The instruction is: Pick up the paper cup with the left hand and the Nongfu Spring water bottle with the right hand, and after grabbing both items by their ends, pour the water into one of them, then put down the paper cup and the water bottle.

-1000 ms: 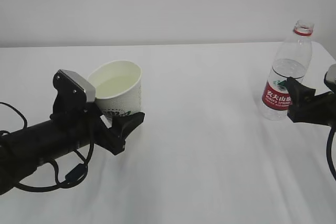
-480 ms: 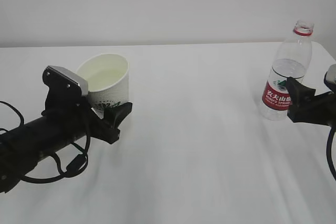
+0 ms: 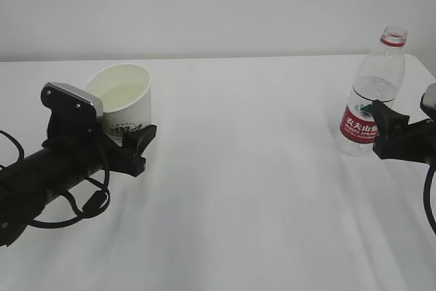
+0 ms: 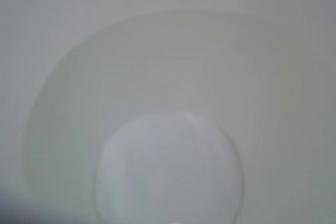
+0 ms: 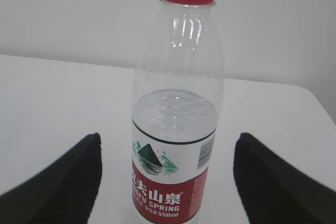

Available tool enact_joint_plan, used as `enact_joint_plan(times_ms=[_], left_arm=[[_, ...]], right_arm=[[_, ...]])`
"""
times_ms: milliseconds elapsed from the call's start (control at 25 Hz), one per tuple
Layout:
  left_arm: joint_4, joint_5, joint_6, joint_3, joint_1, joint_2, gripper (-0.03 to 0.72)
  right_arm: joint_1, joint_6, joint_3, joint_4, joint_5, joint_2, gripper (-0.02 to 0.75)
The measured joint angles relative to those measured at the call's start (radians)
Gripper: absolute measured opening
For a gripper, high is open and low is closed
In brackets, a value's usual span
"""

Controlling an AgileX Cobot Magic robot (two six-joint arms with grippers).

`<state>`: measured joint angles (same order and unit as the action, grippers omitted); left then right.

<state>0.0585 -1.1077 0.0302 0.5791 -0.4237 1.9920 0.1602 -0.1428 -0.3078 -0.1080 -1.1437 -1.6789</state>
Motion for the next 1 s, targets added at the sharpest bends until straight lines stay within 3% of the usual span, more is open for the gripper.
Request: enact_joint_plan(times_ms=[480,1000], left_arm=[[-0.007,0.000,0.001,0.000,0.143,0.000,0.496],[-0.023,0.000,0.001,0.000,0.250,0.000,0.496]], right_arm=[[0.000,0.000,0.000,0.000,0.000,0.000,0.594],[0.000,0.000,0.000,0.000,0.000,0.000,0.594]])
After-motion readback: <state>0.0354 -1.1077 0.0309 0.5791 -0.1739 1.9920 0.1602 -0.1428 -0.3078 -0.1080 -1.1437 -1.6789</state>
